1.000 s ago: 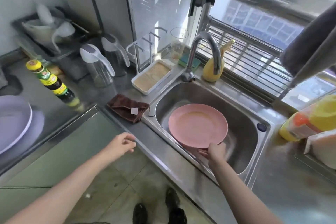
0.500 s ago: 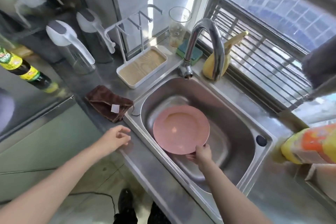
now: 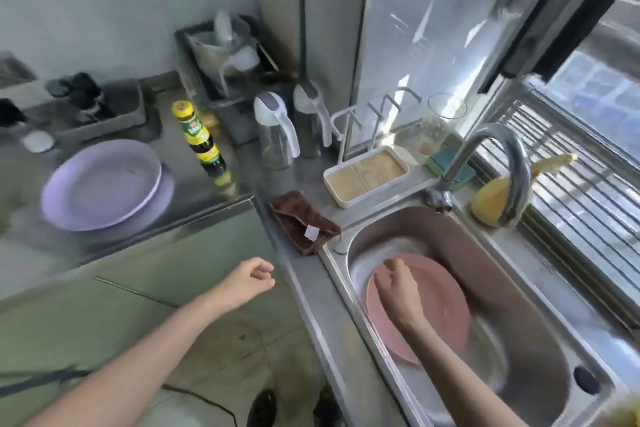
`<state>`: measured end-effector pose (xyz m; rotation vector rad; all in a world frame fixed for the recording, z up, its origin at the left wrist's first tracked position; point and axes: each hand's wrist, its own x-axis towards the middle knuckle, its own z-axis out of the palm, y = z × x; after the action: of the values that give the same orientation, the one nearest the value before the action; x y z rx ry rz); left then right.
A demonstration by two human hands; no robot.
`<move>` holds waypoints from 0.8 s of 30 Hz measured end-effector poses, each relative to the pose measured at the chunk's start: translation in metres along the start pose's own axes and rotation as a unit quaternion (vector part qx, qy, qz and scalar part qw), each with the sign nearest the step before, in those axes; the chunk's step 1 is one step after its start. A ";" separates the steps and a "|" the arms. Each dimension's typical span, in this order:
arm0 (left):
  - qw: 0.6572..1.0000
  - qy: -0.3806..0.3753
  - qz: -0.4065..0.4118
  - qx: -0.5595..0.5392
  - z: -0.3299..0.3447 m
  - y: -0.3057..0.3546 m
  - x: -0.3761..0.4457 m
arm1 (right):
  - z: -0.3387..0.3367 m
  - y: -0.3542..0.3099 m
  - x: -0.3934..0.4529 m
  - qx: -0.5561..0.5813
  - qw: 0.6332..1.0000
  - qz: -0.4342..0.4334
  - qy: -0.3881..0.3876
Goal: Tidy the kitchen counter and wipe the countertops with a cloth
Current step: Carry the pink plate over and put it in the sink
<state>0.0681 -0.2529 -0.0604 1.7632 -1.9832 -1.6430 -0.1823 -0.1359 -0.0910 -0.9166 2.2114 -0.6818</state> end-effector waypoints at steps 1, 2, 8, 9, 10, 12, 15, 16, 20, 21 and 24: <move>1.000 0.021 -0.004 -0.010 -0.013 -0.010 -0.005 | 0.008 -0.022 0.000 0.002 0.999 -0.035 -0.016; 0.999 0.040 -0.013 -0.017 -0.027 -0.021 -0.011 | 0.016 -0.045 -0.001 0.000 0.997 -0.068 -0.036; 0.980 0.165 -0.081 -0.079 -0.123 -0.093 -0.034 | 0.091 -0.154 -0.002 -0.021 0.975 -0.145 -0.170; 0.974 0.183 -0.091 -0.097 -0.140 -0.103 -0.035 | 0.106 -0.169 0.001 -0.023 0.971 -0.147 -0.187; 0.967 0.200 -0.101 -0.123 -0.158 -0.112 -0.034 | 0.122 -0.182 0.004 -0.029 0.967 -0.152 -0.200; 0.950 0.232 -0.115 -0.173 -0.192 -0.129 -0.028 | 0.154 -0.205 0.013 -0.040 0.964 -0.157 -0.211; 0.913 0.282 -0.133 -0.263 -0.239 -0.149 -0.012 | 0.192 -0.241 0.017 -0.030 0.970 -0.126 -0.208; 0.900 0.284 -0.141 -0.297 -0.252 -0.156 -0.005 | 0.203 -0.251 0.019 -0.019 0.971 -0.113 -0.210; 0.854 0.277 -0.176 -0.404 -0.289 -0.175 0.028 | 0.243 -0.273 0.028 0.026 0.977 -0.067 -0.199; 0.848 0.272 -0.178 -0.419 -0.294 -0.178 0.036 | 0.250 -0.276 0.030 0.031 0.980 -0.060 -0.189; 0.844 0.264 -0.186 -0.429 -0.302 -0.188 0.057 | 0.262 -0.281 0.032 0.026 0.979 -0.038 -0.200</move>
<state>0.3643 -0.4563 -0.0869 1.9166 -0.5324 -1.4951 0.1076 -0.3906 -0.0894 -1.0156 1.8026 -0.5321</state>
